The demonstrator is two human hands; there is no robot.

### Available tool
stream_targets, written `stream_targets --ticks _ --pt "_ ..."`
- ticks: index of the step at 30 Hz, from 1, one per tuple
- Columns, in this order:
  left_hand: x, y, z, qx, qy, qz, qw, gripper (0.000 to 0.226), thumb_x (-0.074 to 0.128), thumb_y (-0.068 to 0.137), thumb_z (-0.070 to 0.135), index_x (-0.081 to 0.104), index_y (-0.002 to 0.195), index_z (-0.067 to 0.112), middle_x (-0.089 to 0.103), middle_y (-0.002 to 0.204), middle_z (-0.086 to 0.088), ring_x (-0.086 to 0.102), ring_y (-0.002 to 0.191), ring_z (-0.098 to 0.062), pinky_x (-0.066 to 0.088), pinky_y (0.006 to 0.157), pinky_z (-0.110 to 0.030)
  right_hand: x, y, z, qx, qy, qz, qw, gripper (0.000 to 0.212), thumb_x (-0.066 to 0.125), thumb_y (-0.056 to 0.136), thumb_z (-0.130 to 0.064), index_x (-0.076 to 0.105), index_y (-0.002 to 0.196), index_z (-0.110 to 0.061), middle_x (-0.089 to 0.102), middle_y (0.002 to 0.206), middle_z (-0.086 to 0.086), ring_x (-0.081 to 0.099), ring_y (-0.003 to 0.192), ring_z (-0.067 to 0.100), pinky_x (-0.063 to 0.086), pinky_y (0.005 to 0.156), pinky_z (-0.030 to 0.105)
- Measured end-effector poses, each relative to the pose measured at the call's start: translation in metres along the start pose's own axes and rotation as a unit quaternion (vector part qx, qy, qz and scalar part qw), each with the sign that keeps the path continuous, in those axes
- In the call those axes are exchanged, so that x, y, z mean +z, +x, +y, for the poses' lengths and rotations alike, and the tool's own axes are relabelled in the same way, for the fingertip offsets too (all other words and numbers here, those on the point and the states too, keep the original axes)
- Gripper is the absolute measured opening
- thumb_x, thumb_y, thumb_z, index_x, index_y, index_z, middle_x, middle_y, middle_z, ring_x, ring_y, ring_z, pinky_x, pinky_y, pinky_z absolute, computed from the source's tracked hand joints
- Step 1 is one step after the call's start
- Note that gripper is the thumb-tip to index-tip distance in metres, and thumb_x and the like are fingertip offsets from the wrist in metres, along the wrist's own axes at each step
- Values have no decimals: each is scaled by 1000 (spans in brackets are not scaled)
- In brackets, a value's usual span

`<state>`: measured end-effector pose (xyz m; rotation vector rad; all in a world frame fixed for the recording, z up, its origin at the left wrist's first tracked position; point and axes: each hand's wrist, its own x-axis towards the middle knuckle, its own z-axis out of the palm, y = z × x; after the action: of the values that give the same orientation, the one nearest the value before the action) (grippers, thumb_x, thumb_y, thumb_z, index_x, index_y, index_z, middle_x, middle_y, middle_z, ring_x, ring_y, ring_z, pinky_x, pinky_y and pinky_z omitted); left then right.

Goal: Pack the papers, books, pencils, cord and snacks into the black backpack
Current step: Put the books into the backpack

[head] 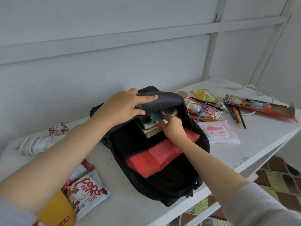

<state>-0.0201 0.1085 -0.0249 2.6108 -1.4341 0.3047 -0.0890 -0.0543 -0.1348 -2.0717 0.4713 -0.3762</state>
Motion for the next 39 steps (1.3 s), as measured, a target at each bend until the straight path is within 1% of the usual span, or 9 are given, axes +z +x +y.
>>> stream_targets --ticks 5,11,14,16,18,24,31,34,39 --pt "3 2 -5 -3 -19 -3 1000 60 62 87 35 30 134 55 36 80 7 41 73 -12 29 67 -25 -15 -21 3 -49 -68 40 996 41 55 94 -29 52 134 -20 69 89 6 59 78 13 45 71 25" --pt "11 4 -8 1 -29 -12 1000 63 65 83 39 27 129 60 37 81 8 43 77 -12 31 68 -26 -85 -53 35 -113 -218 242 939 26 48 92 -9 64 113 -13 66 108 7 59 93 21 39 68 25" --pt "14 8 -9 0 -44 -18 999 62 67 82 39 30 127 61 39 82 6 43 76 -12 30 68 -27 -121 -51 60 -9 -335 133 933 51 51 85 -3 44 134 -16 51 135 9 42 124 29 41 92 37" --pt "16 10 -10 -2 -50 -20 999 61 67 82 38 33 127 60 42 83 4 45 79 -14 30 69 -27 -139 -50 75 36 -382 3 924 71 57 84 -11 23 145 -23 27 153 7 18 142 29 19 115 47" --pt "17 11 -11 -1 -52 -20 998 61 67 82 38 34 127 61 42 83 4 46 79 -14 30 68 -27 -148 -52 85 55 -384 -69 919 83 60 84 -21 8 148 -30 16 157 3 7 146 26 1 115 57" --pt "21 8 -9 0 -50 -13 999 61 68 81 37 35 128 59 40 80 8 44 76 -13 31 69 -27 -159 -62 88 17 -507 -30 861 87 62 75 -63 23 145 -29 43 140 5 35 131 27 21 113 49" --pt "23 4 -6 -1 -43 -5 999 62 68 81 36 36 130 56 37 80 12 40 73 -10 29 69 -26 -157 -74 108 41 -400 -45 914 90 67 68 -67 26 141 -34 40 146 0 39 130 26 24 111 48" --pt "23 3 -7 3 -47 -6 999 62 68 81 37 36 130 56 37 80 11 40 72 -9 30 68 -26 -155 -78 109 12 -358 29 933 71 67 75 -55 37 136 -33 53 132 2 51 108 21 45 86 32" --pt "25 -1 -8 5 -60 -8 998 58 63 84 40 31 127 61 44 90 6 46 80 -11 32 70 -26 -153 -84 110 17 -224 133 965 50 65 81 -48 51 125 -29 61 117 4 54 88 16 41 60 21"
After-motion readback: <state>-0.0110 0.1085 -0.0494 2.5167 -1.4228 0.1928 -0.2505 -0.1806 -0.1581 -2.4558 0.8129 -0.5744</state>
